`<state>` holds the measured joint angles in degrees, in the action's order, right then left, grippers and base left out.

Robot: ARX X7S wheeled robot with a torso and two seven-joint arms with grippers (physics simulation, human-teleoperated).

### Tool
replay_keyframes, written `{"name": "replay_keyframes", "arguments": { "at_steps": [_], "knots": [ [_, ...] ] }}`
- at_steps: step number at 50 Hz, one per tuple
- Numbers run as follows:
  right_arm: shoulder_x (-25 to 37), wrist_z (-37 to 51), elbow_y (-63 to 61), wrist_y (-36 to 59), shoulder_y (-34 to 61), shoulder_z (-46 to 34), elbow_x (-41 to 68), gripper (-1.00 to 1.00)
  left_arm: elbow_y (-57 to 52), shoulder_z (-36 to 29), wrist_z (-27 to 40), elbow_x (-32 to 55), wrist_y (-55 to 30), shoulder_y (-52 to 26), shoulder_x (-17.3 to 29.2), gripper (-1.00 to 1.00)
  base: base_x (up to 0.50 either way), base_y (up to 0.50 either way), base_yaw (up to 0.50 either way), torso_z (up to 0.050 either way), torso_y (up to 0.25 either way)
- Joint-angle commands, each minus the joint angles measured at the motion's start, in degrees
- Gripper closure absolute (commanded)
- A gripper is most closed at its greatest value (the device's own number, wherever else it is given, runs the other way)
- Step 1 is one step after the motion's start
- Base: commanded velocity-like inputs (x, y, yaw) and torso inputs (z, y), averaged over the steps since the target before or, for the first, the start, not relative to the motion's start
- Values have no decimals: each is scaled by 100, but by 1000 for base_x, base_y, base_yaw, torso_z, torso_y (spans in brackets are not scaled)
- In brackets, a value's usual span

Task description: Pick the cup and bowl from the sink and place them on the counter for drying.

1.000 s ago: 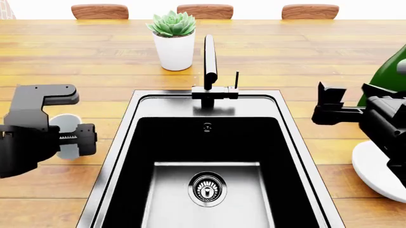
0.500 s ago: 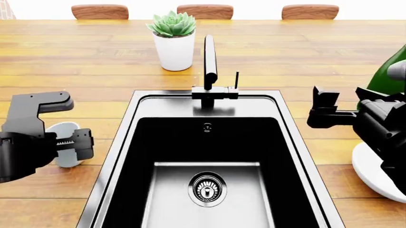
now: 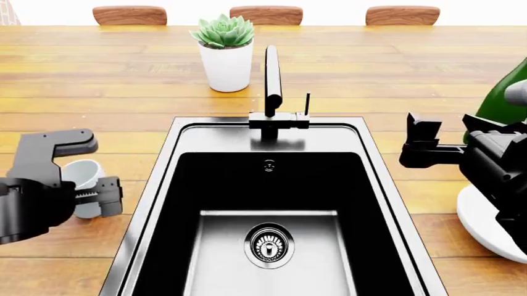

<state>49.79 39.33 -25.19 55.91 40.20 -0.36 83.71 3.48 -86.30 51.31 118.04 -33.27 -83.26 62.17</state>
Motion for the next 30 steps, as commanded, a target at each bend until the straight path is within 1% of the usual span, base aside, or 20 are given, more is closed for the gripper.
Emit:
{"name": "replay_keyframes", "arguments": {
  "at_steps": [1, 4, 10, 19, 21, 22, 23, 27, 29, 30],
  "knots": [
    [-26, -38, -19, -13, -6, 30, -43, -100, -290, 154, 143, 33, -211, -198, 123, -100, 0, 0, 0, 0, 0],
    [-25, -62, -44, -44, -78, 48, -60, -100, -417, 167, 243, 99, -214, -207, 115, -100, 0, 0, 0, 0, 0],
    [35, -78, -82, -40, -129, 82, -18, -100, -755, 194, 336, 235, -146, -136, 262, -100, 0, 0, 0, 0, 0],
    [29, -61, -92, -57, -102, 79, -6, -100, -1265, 269, 466, 326, -63, -119, 653, -100, 0, 0, 0, 0, 0],
    [25, -63, -89, -64, -105, 76, -16, -100, -1372, 293, 528, 366, -13, -120, 676, -100, 0, 0, 0, 0, 0],
    [25, -60, -84, -62, -102, 72, -16, -100, -1372, 298, 573, 387, 46, -105, 611, -100, 0, 0, 0, 0, 0],
    [26, -53, -79, -54, -83, 63, -12, -100, -1520, 331, 591, 430, 34, -133, 730, -100, 0, 0, 0, 0, 0],
    [39, -26, -83, -26, -45, 38, 10, -100, -1776, 451, 775, 537, -60, -343, 768, -100, 0, 0, 0, 0, 0],
    [26, -23, -83, -37, -27, 32, -7, -100, -1882, 509, 835, 441, 7, -398, 779, -100, 0, 0, 0, 0, 0],
    [13, -31, -84, -50, -38, 26, -25, -100, -1947, 519, 823, 241, 8, -418, 766, -100, 0, 0, 0, 0, 0]
  ]
}}
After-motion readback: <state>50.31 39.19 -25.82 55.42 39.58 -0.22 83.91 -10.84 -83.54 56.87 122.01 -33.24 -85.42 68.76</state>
